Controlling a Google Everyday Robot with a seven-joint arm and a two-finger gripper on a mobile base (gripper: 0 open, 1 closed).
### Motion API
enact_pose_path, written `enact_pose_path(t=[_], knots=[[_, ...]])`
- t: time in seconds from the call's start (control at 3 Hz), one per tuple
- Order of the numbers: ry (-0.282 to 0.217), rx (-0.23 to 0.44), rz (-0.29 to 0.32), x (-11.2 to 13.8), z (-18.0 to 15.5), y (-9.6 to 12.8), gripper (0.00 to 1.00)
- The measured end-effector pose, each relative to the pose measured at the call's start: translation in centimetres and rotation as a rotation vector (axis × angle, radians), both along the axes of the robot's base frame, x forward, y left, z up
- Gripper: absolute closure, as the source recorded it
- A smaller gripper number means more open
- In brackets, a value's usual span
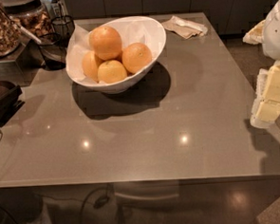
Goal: Pick orange from white bowl
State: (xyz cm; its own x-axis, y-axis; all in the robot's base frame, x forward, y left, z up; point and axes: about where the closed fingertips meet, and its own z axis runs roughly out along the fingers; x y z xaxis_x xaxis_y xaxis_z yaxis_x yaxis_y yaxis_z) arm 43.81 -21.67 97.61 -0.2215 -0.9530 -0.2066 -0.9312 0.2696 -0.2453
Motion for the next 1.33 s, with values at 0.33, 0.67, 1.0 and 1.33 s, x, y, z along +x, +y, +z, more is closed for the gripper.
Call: enact_pose_path(t=[0.33,0.67,1.0,1.33], knots=[[0.000,0.000,0.000,0.0,0.0,0.0,0.00],[-0.016,0.044,-0.072,0.9,0.3,0.7,0.00],[0.018,0.134,-0.157,3.6,0.4,2.7,0.00],[0.082,0.205,-0.136,6.4,0.0,5.4,0.00]])
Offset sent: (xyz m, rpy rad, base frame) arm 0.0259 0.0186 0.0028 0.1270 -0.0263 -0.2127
